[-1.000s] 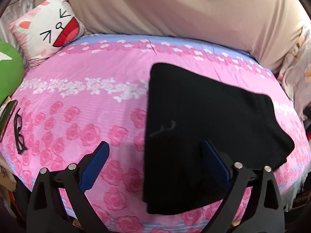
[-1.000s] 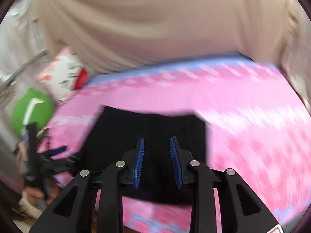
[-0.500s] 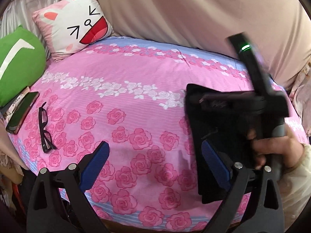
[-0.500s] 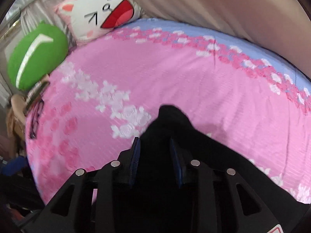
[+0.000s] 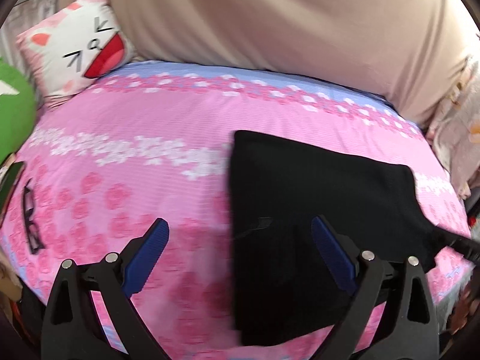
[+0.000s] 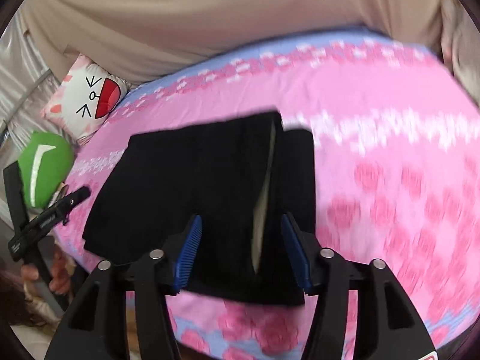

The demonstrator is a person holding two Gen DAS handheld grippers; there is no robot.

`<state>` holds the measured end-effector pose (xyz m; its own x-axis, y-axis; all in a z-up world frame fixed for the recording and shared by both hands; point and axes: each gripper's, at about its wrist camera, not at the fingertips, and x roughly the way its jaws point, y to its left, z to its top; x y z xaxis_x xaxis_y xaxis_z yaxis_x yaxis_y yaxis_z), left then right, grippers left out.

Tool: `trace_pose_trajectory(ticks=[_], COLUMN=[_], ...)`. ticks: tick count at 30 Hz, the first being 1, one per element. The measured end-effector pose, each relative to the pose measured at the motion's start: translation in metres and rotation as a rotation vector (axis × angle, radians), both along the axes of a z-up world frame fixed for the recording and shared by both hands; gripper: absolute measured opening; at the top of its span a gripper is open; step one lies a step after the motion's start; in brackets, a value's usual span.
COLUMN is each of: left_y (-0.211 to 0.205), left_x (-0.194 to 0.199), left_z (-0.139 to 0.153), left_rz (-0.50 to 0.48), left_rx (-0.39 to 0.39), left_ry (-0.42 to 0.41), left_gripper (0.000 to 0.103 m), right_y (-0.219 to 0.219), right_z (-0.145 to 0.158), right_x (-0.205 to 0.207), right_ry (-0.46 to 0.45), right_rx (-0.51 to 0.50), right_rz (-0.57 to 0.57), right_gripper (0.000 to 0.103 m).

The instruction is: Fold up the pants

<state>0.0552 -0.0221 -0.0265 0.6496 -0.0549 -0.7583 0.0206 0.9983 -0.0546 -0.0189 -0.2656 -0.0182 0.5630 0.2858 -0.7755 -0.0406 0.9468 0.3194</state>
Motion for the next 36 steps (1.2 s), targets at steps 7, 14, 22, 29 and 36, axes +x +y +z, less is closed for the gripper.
trace_pose_trajectory(ticks=[7, 14, 22, 29, 36], left_y=[-0.036, -0.036, -0.035, -0.034, -0.014], left_x=[-0.004, -0.010, -0.006, -0.003, 0.007], left_z=[0.002, -0.002, -0.015, -0.022, -0.038], left_rz=[-0.057, -0.042, -0.042, -0.043, -0.050], left_rx=[0.031, 0.062, 0.069, 0.076, -0.062], left_ry=[0.012, 0.028, 0.076, 0.124, 0.221], left_gripper=[0.094, 0.094, 0.095, 0.095, 0.097], right_y=[0.016, 0.000, -0.016, -0.026, -0.022], right_z=[-0.017, 0.007, -0.001, -0.007, -0.033], right_x=[-0.001, -0.011, -0.017, -0.012, -0.011], right_ry=[-0.037, -0.107, -0.081, -0.017, 0.058], right_rx=[-0.012, -0.065, -0.005, 0.051, 0.105], right_rz=[0.051, 0.030, -0.069, -0.092, -0.089], right_gripper=[0.018, 0.017, 0.067, 0.072, 0.074])
